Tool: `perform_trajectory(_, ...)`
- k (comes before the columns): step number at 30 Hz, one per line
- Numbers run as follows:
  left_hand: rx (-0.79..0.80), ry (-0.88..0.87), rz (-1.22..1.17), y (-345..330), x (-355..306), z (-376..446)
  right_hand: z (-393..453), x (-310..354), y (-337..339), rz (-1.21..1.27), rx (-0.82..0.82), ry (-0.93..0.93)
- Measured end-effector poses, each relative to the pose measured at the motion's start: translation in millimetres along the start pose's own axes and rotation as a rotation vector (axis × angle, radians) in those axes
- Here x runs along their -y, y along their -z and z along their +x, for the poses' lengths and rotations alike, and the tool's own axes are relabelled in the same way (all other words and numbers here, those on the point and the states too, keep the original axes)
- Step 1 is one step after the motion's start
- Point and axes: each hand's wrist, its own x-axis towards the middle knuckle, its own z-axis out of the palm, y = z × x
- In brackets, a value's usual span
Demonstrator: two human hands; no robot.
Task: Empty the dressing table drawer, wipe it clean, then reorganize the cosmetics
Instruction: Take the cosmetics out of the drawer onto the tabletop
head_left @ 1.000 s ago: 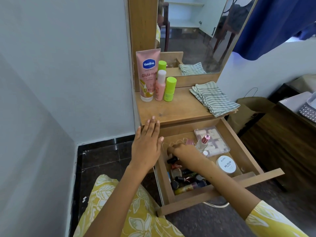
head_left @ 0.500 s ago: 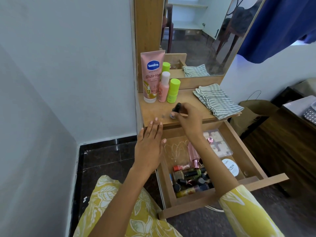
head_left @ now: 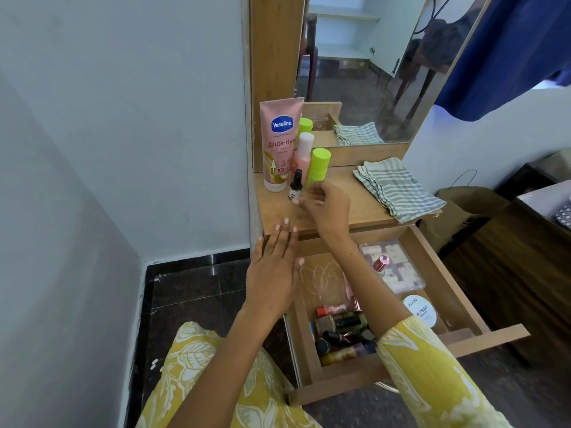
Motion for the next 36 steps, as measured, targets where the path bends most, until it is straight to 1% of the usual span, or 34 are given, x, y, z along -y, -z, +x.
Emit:
perform_trajectory(2,-0.001,-0.001,0.007,-1.0,0.2,0.0,-11.5,-6.8,19.0,-0.067,0.079,0.013)
perform_trajectory(4,0.0,-0.005,0.008,-2.5,0.9,-0.2,-27.3,-14.1,38.9,-0.09,0.192,0.062)
perform_trajectory(5,0.001,-0.005,0.005,-3.4,1.3,-0.4,-36.0,-16.1,48.0,-0.106,0.223,0.089)
perform_trajectory(8,0.0,-0.007,0.004,-4.9,1.7,-1.0,-55.3,-17.4,66.4,-0.107,0.23,0.113)
perform_trajectory(9,-0.001,-0.008,0.004,-4.7,1.7,-1.0,-58.9,-17.3,69.6,-0.11,0.253,0.113)
perform_trajectory(10,-0.001,-0.009,0.002,-4.3,1.5,-1.0,-62.2,-17.2,71.6,-0.147,0.312,0.118)
perform_trajectory(11,0.0,-0.009,-0.001,-4.1,1.3,-0.9,-66.3,-17.7,72.8,-0.225,0.418,0.126)
perform_trajectory(12,0.002,-0.008,-0.001,-3.7,1.3,-0.6,-70.9,-19.7,71.7,-0.334,0.558,0.132)
perform_trajectory(14,0.011,-0.005,-0.001,-3.3,1.0,-0.3,-84.7,-27.8,66.6,-0.602,0.821,0.147)
perform_trajectory(15,0.013,-0.005,-0.002,-3.2,1.0,-0.4,-92.0,-32.3,63.1,-0.731,0.9,0.165)
perform_trajectory(17,0.014,-0.007,-0.002,-3.2,1.2,-0.5,-103.1,-40.4,57.1,-0.907,0.965,0.204)
perform_trajectory(18,0.013,-0.008,-0.002,-3.1,1.3,-0.5,-106.1,-43.9,55.5,-0.945,0.979,0.214)
perform_trajectory(22,0.014,-0.003,0.006,-3.8,0.9,-0.9,-106.3,-48.8,54.6,-0.91,1.04,0.178)
perform_trajectory(25,0.02,0.0,0.013,-5.0,1.3,-0.5,-100.6,-47.7,54.0,-0.88,1.048,0.192)
perform_trajectory(27,0.021,-0.003,0.014,-5.2,1.8,-0.1,-93.9,-44.3,54.6,-0.845,1.024,0.205)
perform_trajectory(29,0.018,-0.005,0.014,-5.6,1.9,-0.7,-86.3,-38.5,56.8,-0.75,0.978,0.173)
perform_trajectory(32,0.01,-0.005,0.015,-5.9,1.3,-0.9,-70.3,-25.6,64.6,-0.549,0.806,0.076)
perform_trajectory(36,0.018,0.003,0.013,-5.3,0.6,-0.2,-42.2,-5.2,68.9,-0.45,0.541,0.063)
